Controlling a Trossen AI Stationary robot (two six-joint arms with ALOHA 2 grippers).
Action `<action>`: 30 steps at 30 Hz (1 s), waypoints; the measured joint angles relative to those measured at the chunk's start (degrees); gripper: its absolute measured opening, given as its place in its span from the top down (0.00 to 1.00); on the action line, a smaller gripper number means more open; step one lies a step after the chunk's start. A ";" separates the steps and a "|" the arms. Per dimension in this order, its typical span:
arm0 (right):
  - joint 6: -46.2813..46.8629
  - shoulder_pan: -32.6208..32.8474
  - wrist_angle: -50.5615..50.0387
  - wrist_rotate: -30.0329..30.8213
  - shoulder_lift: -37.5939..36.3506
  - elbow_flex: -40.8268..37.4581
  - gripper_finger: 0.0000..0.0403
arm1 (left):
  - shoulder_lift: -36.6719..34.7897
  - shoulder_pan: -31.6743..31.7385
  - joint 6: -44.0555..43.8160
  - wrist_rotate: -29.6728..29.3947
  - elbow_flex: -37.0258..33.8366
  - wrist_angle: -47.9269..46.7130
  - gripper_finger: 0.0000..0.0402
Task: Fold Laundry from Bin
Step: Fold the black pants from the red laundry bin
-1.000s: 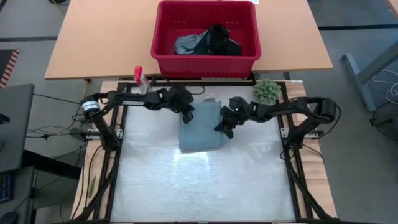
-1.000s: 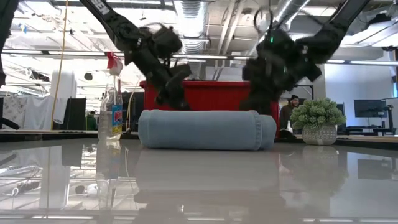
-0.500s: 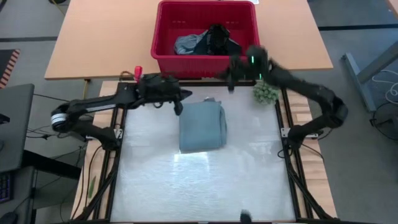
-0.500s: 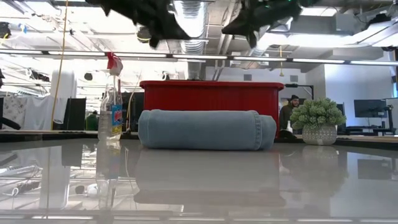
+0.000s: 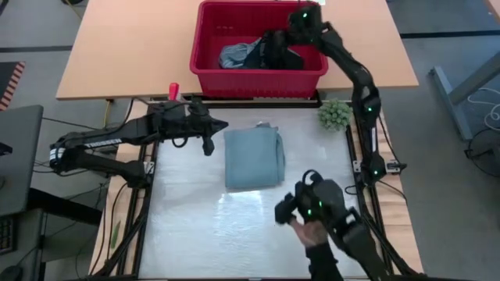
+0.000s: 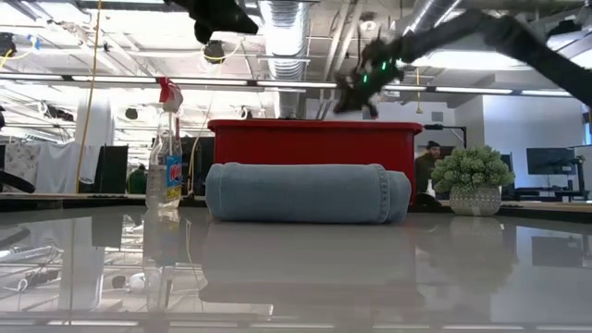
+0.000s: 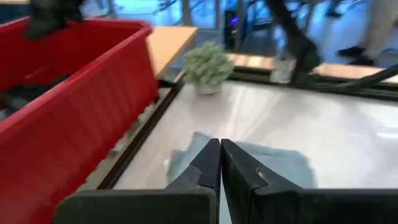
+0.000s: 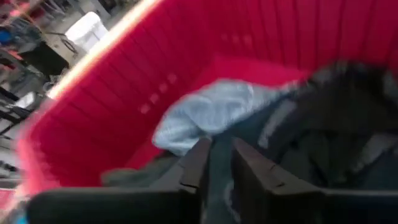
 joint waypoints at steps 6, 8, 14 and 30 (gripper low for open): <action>-1.23 -2.20 -3.42 -1.32 5.32 0.26 0.56 | 3.09 0.58 -0.75 -9.59 0.00 -1.63 1.00; -3.59 -2.24 -4.76 -1.13 6.50 0.24 0.48 | 4.10 1.44 -2.15 -12.44 0.00 -0.38 1.00; -5.74 -0.46 -7.18 -6.10 9.52 0.28 0.31 | 6.94 5.23 -1.99 -12.37 0.00 3.06 1.00; -8.04 -0.64 -10.54 -8.48 11.18 0.27 0.87 | 7.47 7.27 -4.70 -6.30 0.00 3.45 1.00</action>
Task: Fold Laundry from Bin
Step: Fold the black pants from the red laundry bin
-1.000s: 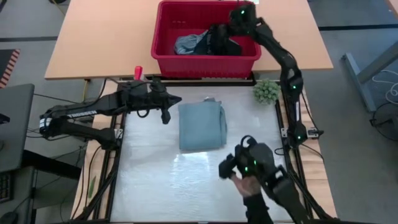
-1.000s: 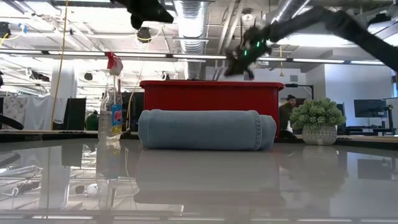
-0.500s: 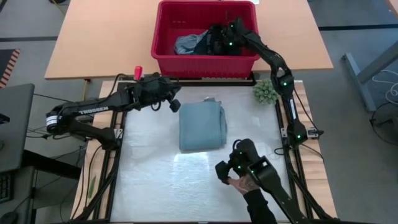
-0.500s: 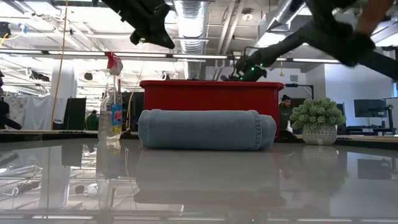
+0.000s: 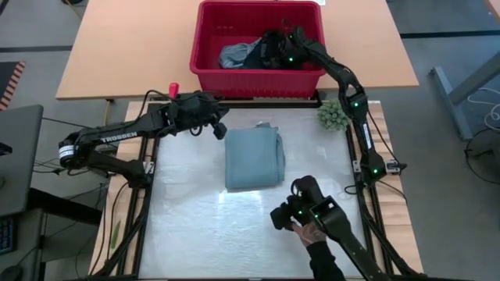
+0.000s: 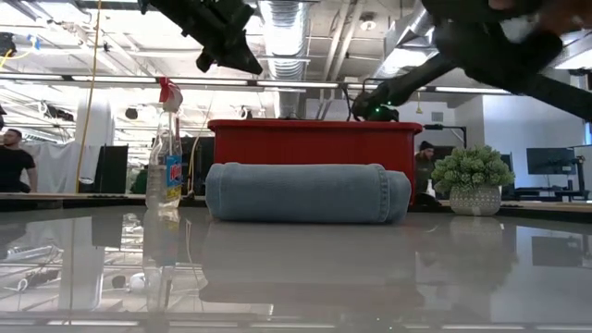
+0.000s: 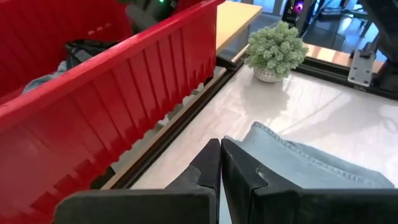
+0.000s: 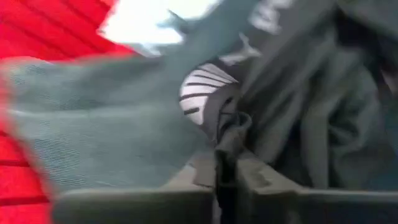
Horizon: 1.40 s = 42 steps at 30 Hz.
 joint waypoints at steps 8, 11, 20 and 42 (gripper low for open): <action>11.45 -1.90 21.85 -13.28 -6.51 -0.07 0.90 | 0.00 -0.02 0.33 1.03 0.00 -1.20 1.00; 15.31 -2.97 29.62 -17.36 -9.35 -0.05 0.91 | 0.00 -0.01 0.89 1.02 0.00 -1.45 1.00; 9.59 -2.45 36.23 -21.90 -18.73 0.01 0.91 | 0.00 -0.02 3.14 0.58 0.00 -1.44 1.00; -3.00 6.81 19.37 -31.12 -38.69 -0.05 0.90 | 0.00 0.04 10.97 3.02 0.00 -0.44 1.00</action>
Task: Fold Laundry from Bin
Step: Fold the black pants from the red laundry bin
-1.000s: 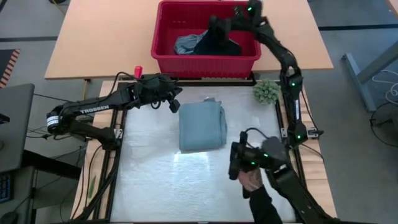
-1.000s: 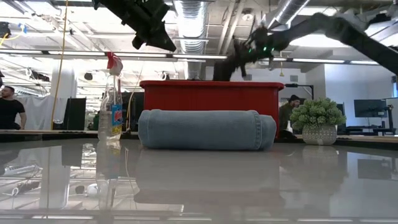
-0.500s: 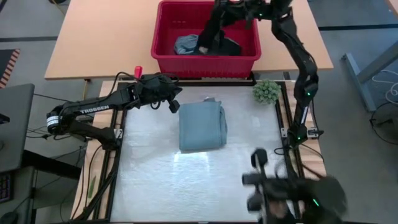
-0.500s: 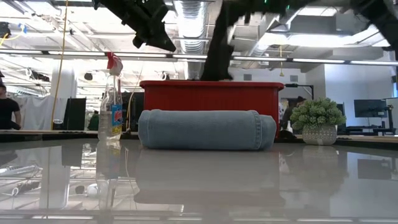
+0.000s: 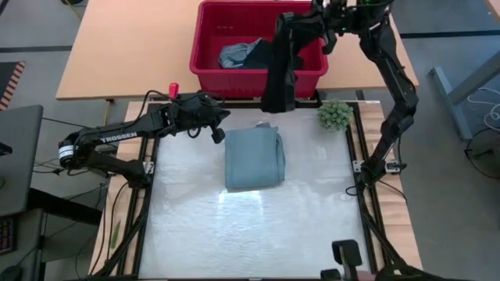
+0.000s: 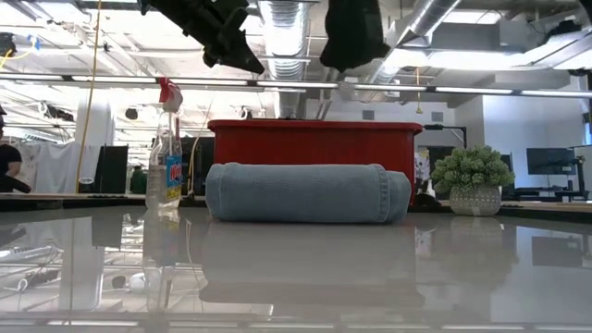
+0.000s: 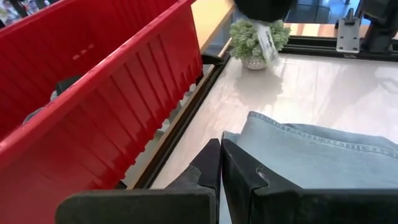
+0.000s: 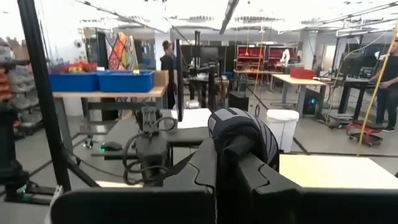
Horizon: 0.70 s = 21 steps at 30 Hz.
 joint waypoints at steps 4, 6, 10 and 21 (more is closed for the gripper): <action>-5.11 0.01 -5.08 4.18 0.25 0.07 0.90 | 0.00 0.00 0.07 -0.20 0.00 -0.02 1.00; -6.51 -0.14 -5.48 7.62 1.21 0.07 0.90 | 0.00 0.00 -0.12 -0.89 0.00 -0.04 1.00; -6.95 -1.44 0.69 19.08 4.66 0.02 0.90 | 0.00 0.00 -0.15 -2.83 0.00 -0.04 1.00; -8.56 -8.18 19.79 57.22 24.60 -0.11 0.89 | 0.00 0.00 -6.97 -7.58 0.00 -0.17 1.00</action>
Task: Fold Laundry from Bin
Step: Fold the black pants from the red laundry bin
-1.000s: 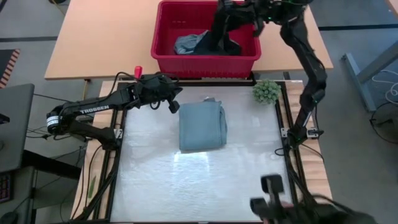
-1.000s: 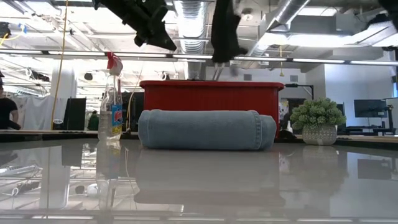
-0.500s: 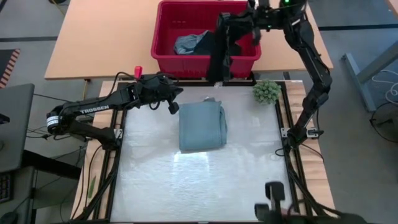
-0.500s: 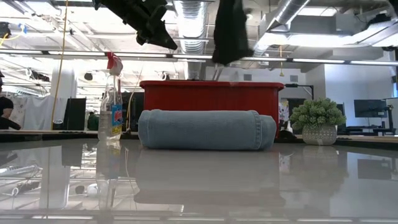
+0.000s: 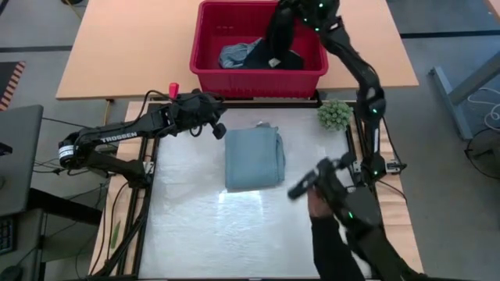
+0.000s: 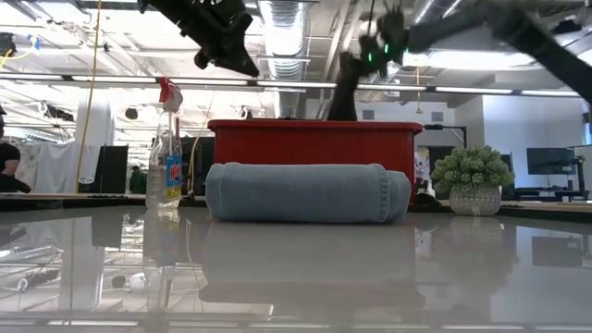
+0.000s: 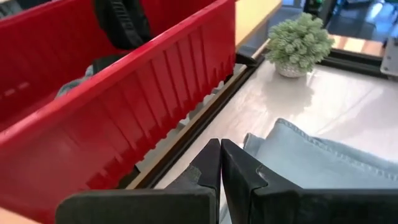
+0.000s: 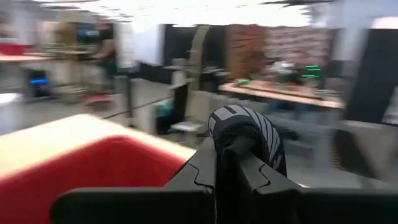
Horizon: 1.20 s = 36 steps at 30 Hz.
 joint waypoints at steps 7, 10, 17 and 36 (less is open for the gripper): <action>3.02 -2.76 -5.37 -3.41 5.42 0.07 0.75 | 0.00 0.00 -5.67 -0.97 0.00 0.00 1.00; 3.11 -2.85 -14.64 -8.58 5.57 0.07 0.63 | 0.00 0.00 -6.89 -0.99 0.00 0.02 1.00; 4.81 -3.38 -28.10 -9.36 5.22 0.13 0.38 | 0.00 0.00 -7.73 -0.99 0.00 0.07 1.00; 13.72 3.17 -28.95 -15.38 7.78 0.13 0.32 | 1.65 5.74 -12.17 3.46 9.91 0.45 1.00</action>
